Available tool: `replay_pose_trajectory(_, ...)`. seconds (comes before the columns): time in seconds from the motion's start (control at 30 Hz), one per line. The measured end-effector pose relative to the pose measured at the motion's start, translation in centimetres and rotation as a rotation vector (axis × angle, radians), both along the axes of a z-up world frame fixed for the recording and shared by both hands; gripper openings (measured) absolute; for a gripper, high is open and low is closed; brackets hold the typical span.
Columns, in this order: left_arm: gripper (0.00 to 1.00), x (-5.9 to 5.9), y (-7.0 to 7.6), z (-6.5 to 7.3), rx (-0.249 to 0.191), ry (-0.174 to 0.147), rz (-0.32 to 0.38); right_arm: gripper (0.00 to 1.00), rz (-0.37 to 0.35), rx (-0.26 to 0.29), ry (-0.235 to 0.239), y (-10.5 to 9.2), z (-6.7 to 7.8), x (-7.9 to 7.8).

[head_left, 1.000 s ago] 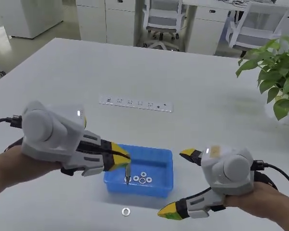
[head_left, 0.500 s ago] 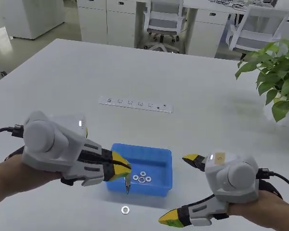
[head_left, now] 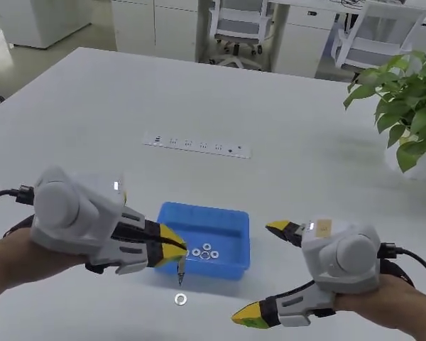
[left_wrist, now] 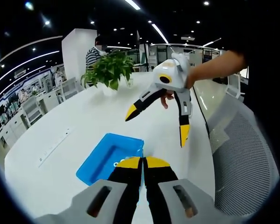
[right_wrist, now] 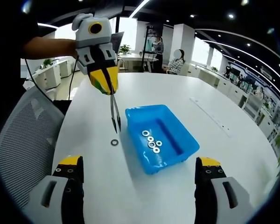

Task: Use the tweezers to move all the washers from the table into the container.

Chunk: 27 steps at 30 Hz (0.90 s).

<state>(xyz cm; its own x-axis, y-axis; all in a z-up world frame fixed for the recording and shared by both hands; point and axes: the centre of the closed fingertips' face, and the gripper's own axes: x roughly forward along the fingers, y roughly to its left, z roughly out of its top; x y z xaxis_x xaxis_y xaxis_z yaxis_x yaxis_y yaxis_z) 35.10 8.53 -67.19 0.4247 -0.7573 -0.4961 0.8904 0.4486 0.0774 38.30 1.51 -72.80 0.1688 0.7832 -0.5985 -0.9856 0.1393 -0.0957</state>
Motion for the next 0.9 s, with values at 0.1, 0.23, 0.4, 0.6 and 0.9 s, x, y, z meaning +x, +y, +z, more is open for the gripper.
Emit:
replay_pose_trajectory(0.1,0.05,0.0,0.0,-0.3,0.003,0.000,-0.001,1.00,0.006,0.000,-0.003,0.0,0.0,-0.1)
replay_pose_trajectory(0.23,0.05,-0.1,0.1,-1.0,0.015,0.005,-0.008,1.00,0.019,0.003,-0.003,0.1,0.0,-0.4)
replay_pose_trajectory(0.4,0.05,-0.2,0.1,-1.6,0.011,0.015,-0.010,1.00,0.021,-0.001,0.004,0.1,-0.3,-0.7)
replay_pose_trajectory(0.6,0.05,-0.2,0.1,-2.0,0.012,0.015,-0.011,0.99,0.029,-0.005,0.009,0.0,-0.5,-0.9)
replay_pose_trajectory(0.9,0.05,-0.5,-0.2,-2.7,0.017,0.014,-0.025,0.98,0.036,-0.009,0.009,0.0,-0.5,-1.1)
